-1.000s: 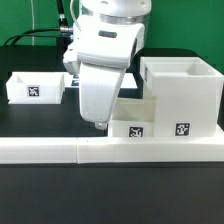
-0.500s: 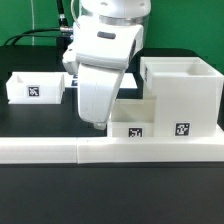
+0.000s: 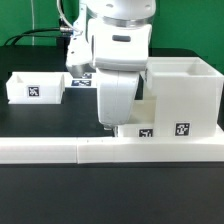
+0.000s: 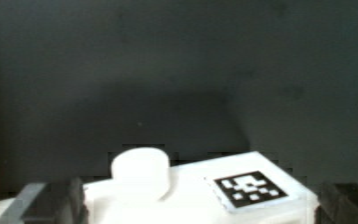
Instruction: Assemble drawer
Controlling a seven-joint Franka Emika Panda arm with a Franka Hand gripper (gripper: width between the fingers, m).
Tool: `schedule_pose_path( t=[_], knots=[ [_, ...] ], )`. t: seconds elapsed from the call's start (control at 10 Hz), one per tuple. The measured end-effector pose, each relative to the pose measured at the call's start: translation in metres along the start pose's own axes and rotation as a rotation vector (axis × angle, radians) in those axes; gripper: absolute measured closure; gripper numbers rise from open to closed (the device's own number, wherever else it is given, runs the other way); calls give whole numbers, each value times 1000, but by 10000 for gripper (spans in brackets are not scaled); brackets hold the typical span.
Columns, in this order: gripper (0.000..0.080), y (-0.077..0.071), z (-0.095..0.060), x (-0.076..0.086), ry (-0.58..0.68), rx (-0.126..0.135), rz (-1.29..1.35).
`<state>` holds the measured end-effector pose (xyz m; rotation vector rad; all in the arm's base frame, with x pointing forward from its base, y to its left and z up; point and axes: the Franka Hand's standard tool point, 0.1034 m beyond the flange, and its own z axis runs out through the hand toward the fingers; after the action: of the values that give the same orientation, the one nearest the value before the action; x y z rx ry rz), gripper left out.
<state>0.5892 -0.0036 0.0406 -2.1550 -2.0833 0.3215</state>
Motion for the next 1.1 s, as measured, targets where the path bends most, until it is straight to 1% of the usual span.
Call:
schedule_pose_path(
  t=[0.2,0.3,0.5,0.6,0.7,0.9,1.1],
  knots=[
    [150,0,0,0,0,1,1],
    [150,-1,0,2,1,9,11],
    [150,-4,3,13,5,13,8],
    [150,-4,3,13,6,13,-10],
    [150,-2,3,6,7,9,-41],
    [150,-3,3,-14,6,8,-39],
    [150,-12,2,-14,4,13,-37]
  ],
)
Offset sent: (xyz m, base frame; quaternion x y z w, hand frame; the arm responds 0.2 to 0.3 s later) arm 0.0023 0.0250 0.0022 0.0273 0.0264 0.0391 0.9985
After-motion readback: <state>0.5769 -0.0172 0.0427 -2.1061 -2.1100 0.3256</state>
